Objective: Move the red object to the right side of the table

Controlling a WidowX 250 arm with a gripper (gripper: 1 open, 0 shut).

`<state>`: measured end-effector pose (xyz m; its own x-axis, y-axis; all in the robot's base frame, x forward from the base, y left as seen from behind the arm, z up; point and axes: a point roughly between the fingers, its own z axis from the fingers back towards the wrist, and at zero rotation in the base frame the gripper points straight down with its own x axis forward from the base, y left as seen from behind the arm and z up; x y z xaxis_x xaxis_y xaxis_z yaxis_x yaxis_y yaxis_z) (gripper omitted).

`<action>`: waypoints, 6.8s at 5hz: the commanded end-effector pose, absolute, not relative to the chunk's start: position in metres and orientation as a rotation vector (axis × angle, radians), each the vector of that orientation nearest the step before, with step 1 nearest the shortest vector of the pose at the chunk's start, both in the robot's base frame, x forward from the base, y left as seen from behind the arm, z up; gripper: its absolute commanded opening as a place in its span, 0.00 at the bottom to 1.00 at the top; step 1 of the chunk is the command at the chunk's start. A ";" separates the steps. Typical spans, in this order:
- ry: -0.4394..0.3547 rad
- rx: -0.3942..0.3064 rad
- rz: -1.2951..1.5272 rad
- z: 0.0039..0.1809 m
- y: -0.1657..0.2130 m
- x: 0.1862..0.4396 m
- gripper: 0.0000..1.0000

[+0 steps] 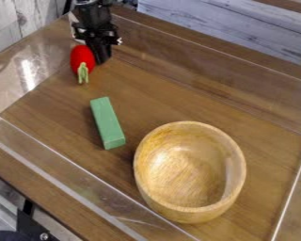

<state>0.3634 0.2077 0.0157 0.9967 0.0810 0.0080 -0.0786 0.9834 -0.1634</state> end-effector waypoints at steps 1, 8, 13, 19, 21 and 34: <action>-0.042 -0.145 0.122 0.040 0.192 0.369 0.00; -0.063 -0.059 -0.032 0.117 0.064 0.358 0.00; -0.126 0.001 0.000 0.133 -0.035 0.366 0.00; -0.171 -0.009 -0.006 0.089 -0.095 0.337 1.00; -0.147 0.012 0.143 0.078 -0.067 0.339 1.00; -0.008 0.145 0.123 0.093 0.067 0.292 1.00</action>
